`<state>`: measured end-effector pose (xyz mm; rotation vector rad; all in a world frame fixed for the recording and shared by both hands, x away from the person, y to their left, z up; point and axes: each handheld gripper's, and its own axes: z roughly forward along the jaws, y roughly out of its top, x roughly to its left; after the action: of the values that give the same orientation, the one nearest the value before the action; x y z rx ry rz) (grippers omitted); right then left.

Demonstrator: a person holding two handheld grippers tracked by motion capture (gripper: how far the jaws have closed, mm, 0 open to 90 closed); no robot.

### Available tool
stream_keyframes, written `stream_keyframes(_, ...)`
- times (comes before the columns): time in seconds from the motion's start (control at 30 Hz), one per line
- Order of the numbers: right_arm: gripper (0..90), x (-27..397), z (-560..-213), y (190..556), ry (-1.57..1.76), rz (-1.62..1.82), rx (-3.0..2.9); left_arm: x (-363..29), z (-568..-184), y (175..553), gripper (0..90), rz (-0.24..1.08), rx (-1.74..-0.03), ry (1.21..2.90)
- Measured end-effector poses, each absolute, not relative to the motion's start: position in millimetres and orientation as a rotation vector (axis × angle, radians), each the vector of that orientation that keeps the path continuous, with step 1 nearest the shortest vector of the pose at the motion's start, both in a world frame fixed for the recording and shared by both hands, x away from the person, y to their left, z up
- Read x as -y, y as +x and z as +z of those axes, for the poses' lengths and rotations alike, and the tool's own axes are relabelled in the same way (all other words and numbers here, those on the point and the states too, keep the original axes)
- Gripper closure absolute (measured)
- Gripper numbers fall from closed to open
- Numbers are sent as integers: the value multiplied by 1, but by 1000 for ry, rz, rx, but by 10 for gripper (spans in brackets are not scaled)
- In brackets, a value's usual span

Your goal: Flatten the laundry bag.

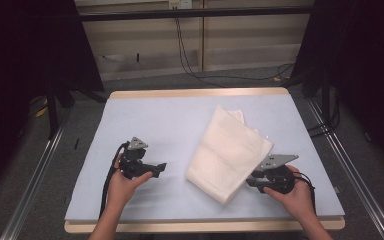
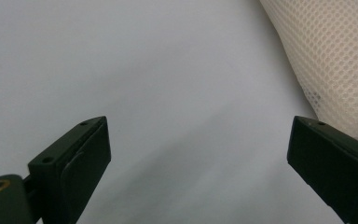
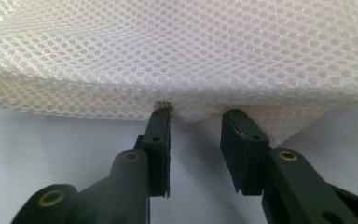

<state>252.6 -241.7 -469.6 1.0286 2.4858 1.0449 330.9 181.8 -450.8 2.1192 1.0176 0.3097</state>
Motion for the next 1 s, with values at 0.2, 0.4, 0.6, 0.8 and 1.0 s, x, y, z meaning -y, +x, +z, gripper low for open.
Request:
stream_keyframes(0.2,752,244,-464,255,1029,1093,-2470,-179,-451,328,67,295,-993,2134)
stream_keyframes(0.4,843,244,-459,257,1027,1128,-2450,-172,-450,324,80,269,-953,2137)
stream_keyframes(0.6,888,241,-457,259,1021,1148,-2446,-161,-450,319,96,213,-885,2146)
stream_keyframes(0.8,889,233,-455,263,1011,1163,-2447,-149,-446,311,95,177,-801,2165)
stream_keyframes(1.0,889,231,-454,264,1011,1170,-2445,-139,-446,305,81,156,-740,2190)
